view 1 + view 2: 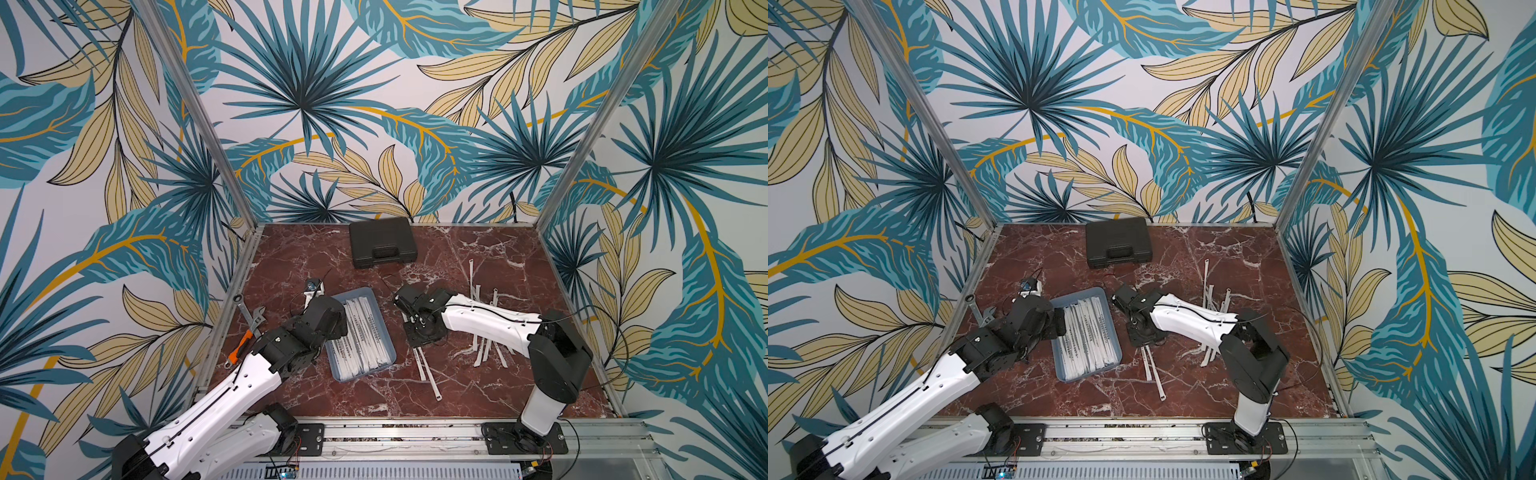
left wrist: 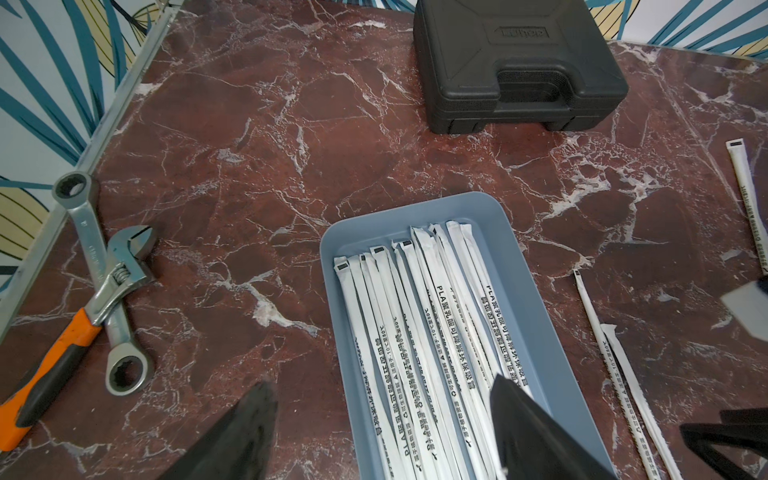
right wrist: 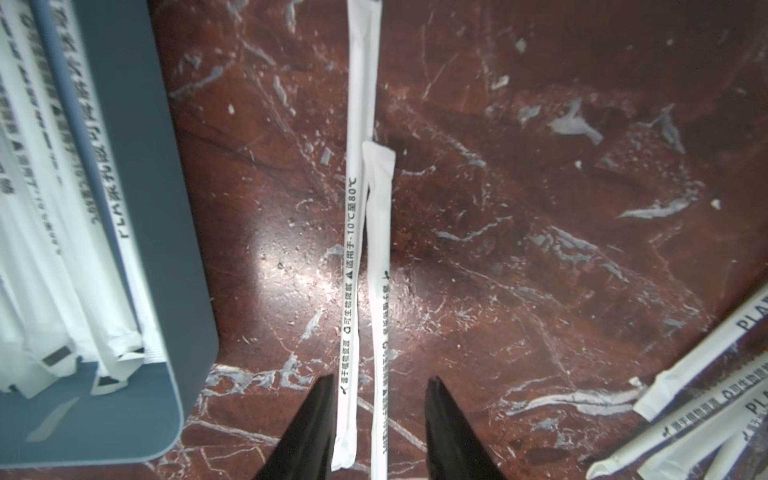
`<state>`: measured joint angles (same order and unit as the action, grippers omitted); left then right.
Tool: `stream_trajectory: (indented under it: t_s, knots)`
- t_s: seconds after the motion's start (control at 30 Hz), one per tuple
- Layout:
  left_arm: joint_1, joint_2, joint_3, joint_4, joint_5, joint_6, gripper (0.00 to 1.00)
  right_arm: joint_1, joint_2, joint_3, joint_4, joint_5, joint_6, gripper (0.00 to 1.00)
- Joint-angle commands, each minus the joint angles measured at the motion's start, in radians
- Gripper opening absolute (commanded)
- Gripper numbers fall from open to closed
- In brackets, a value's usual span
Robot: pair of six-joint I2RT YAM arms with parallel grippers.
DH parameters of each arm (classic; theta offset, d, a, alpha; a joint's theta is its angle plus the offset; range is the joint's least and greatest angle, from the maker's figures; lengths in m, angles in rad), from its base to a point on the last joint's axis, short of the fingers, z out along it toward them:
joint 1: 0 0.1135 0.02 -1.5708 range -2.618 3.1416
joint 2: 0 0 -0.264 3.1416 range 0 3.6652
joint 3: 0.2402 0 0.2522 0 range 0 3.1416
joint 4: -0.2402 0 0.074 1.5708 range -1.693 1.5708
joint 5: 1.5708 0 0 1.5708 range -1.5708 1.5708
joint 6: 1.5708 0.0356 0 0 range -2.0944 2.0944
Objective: Put the straws into the storage box
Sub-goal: Pick up the straw from the center of the board.
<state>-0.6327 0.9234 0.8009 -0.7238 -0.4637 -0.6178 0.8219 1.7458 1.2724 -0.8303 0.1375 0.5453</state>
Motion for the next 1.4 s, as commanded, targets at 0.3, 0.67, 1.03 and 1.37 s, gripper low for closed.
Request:
stream_trajectory:
  t_s: [0.3,0.67,1.03,1.37]
  knots:
    - [0.032,-0.006,-0.028,-0.003,0.048,-0.017,0.86,0.0,0.043,-0.022,0.018,-0.035,0.023,0.25]
    - [0.032,0.0,-0.045,0.009,0.071,-0.023,0.86,0.005,0.161,0.021,0.069,-0.079,0.011,0.23]
    - [0.033,0.004,-0.046,0.012,0.06,-0.014,0.86,0.006,0.206,0.014,0.088,-0.062,0.013,0.09]
    - [0.159,-0.078,0.026,-0.177,-0.057,-0.024,0.85,0.113,0.104,0.229,-0.025,-0.036,0.068,0.08]
